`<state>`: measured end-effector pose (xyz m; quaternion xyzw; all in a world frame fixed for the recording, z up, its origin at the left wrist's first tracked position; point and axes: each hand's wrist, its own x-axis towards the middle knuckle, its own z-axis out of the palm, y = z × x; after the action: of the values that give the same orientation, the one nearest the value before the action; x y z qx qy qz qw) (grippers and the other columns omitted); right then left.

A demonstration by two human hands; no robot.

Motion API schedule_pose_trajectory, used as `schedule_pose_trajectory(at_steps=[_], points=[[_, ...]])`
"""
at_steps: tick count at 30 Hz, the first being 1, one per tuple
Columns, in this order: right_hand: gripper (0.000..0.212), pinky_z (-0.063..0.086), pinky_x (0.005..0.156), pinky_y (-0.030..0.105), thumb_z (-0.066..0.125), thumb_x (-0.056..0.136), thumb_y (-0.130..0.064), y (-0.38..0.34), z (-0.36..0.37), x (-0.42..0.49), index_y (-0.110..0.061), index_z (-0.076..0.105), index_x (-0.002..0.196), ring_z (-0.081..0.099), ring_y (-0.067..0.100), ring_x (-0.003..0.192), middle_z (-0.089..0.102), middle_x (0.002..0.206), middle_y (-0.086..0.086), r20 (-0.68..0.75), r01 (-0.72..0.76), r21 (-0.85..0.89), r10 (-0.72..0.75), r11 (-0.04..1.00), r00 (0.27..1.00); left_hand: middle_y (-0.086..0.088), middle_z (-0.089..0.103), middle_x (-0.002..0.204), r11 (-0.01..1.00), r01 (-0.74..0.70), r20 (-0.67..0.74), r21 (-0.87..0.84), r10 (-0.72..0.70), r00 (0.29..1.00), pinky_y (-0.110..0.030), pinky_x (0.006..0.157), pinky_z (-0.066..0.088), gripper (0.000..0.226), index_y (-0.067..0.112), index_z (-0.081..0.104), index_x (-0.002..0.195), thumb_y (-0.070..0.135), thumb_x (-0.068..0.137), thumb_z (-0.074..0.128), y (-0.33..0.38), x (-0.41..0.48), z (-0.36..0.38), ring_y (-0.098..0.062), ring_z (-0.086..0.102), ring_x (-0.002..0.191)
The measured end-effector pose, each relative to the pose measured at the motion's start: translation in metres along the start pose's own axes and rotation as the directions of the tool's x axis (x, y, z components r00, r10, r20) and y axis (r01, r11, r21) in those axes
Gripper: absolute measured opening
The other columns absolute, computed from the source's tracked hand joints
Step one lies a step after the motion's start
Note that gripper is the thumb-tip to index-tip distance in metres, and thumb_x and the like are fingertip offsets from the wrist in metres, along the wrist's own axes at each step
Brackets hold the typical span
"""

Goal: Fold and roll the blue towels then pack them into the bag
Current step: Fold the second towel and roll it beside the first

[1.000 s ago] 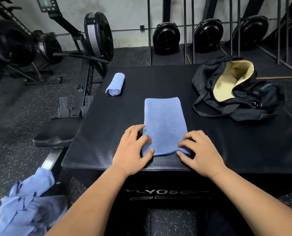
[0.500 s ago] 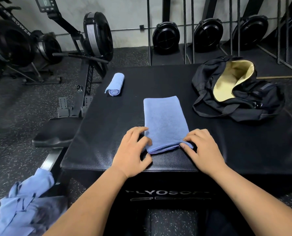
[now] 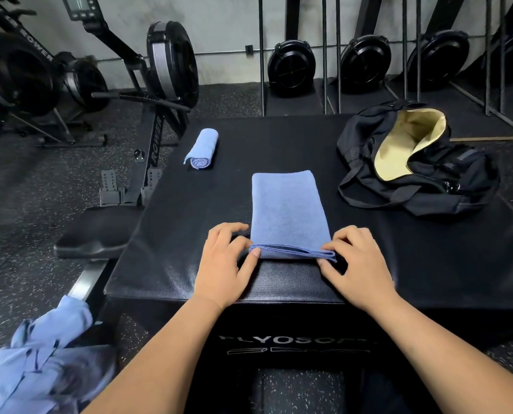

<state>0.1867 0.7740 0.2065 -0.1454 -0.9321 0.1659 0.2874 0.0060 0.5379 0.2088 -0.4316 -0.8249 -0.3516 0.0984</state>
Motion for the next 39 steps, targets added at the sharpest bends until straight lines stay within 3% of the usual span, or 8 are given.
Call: schedule_pose_trajectory(at_steps=[3, 6, 12, 17, 23, 30, 35, 39], points=[[0.021, 0.04, 0.073, 0.03, 0.072, 0.096, -0.037, 0.0023, 0.0016, 0.0009, -0.016, 0.076, 0.093, 0.046, 0.018, 0.093, 0.053, 0.095, -0.009, -0.088, -0.096, 0.039, 0.099, 0.995, 0.991, 0.01, 0.057, 0.135, 0.999, 0.045, -0.007, -0.013, -0.045, 0.999, -0.042, 0.112, 0.039, 0.025, 0.022, 0.071, 0.093, 0.042, 0.103, 0.059, -0.0018, 0.0016, 0.0004, -0.018, 0.042, 0.133], [0.033, 0.044, 0.074, 0.033, 0.062, 0.098, -0.047, 0.0048, 0.003, 0.0014, -0.02, 0.077, 0.091, 0.046, 0.016, 0.093, 0.052, 0.091, -0.012, -0.089, -0.139, 0.093, 0.148, 0.986, 0.985, 0.011, 0.058, 0.133, 0.997, 0.068, 0.002, -0.031, -0.068, 0.998, -0.042, 0.111, 0.04, 0.026, 0.023, 0.07, 0.088, 0.043, 0.102, 0.059, -0.0023, 0.0019, -0.0001, -0.016, 0.042, 0.133], [0.021, 0.05, 0.071, 0.039, 0.079, 0.087, -0.042, 0.0034, 0.0026, 0.004, -0.026, 0.073, 0.076, 0.046, 0.014, 0.092, 0.05, 0.087, -0.015, -0.047, -0.241, 0.112, 0.248, 0.964, 0.968, 0.015, 0.059, 0.126, 0.991, 0.119, -0.008, -0.058, -0.12, 0.993, -0.04, 0.109, 0.041, 0.019, 0.028, 0.066, 0.081, 0.041, 0.094, 0.072, -0.0039, 0.0034, 0.001, -0.012, 0.041, 0.131], [0.017, 0.046, 0.073, 0.035, 0.083, 0.085, -0.041, -0.0024, -0.0027, 0.0036, -0.034, 0.067, 0.083, 0.047, 0.011, 0.098, 0.051, 0.094, -0.016, -0.024, -0.272, 0.11, 0.276, 0.956, 0.961, 0.008, 0.055, 0.131, 0.995, 0.08, -0.006, -0.056, -0.08, 0.997, -0.041, 0.11, 0.04, 0.015, 0.027, 0.063, 0.098, 0.028, 0.091, 0.076, 0.0003, 0.0032, -0.0011, -0.018, 0.041, 0.133], [0.009, 0.046, 0.07, 0.037, 0.081, 0.09, -0.031, 0.0026, 0.0025, 0.002, -0.026, 0.079, 0.097, 0.046, 0.017, 0.09, 0.049, 0.091, -0.012, -0.069, -0.117, 0.009, 0.117, 0.993, 0.991, 0.007, 0.056, 0.134, 0.999, 0.034, -0.043, 0.002, -0.034, 0.998, -0.043, 0.108, 0.043, 0.003, 0.03, 0.077, 0.098, 0.03, 0.096, 0.075, -0.003, -0.0003, 0.0025, -0.022, 0.044, 0.131], [0.026, 0.043, 0.073, 0.041, 0.067, 0.091, -0.05, -0.0002, 0.0037, -0.0006, -0.028, 0.078, 0.098, 0.047, 0.019, 0.089, 0.049, 0.091, -0.011, -0.084, -0.078, -0.09, 0.07, 0.993, 0.994, 0.008, 0.058, 0.131, 0.999, 0.013, -0.064, 0.05, -0.01, 0.998, -0.038, 0.11, 0.04, 0.015, 0.03, 0.079, 0.1, 0.042, 0.091, 0.077, -0.0011, -0.0005, 0.003, -0.023, 0.046, 0.13], [0.031, 0.042, 0.08, 0.039, 0.075, 0.074, -0.044, -0.0021, 0.0003, 0.0011, -0.035, 0.071, 0.103, 0.044, 0.016, 0.096, 0.045, 0.098, -0.014, 0.019, -0.115, -0.115, 0.118, 0.987, 0.993, 0.011, 0.054, 0.134, 0.998, 0.052, 0.031, 0.048, -0.053, 0.998, -0.043, 0.112, 0.039, 0.031, 0.032, 0.074, 0.106, 0.036, 0.075, 0.075, -0.0007, 0.0008, 0.0009, -0.02, 0.04, 0.136], [0.021, 0.042, 0.082, 0.04, 0.077, 0.087, -0.038, 0.0031, 0.0025, 0.0028, -0.033, 0.075, 0.107, 0.043, 0.015, 0.095, 0.044, 0.098, -0.014, -0.002, -0.157, -0.073, 0.157, 0.985, 0.988, 0.011, 0.054, 0.134, 0.995, 0.101, -0.004, -0.002, -0.101, 0.995, -0.044, 0.113, 0.04, 0.02, 0.033, 0.077, 0.106, 0.04, 0.088, 0.068, -0.0064, 0.0019, 0.0026, -0.019, 0.039, 0.137]])
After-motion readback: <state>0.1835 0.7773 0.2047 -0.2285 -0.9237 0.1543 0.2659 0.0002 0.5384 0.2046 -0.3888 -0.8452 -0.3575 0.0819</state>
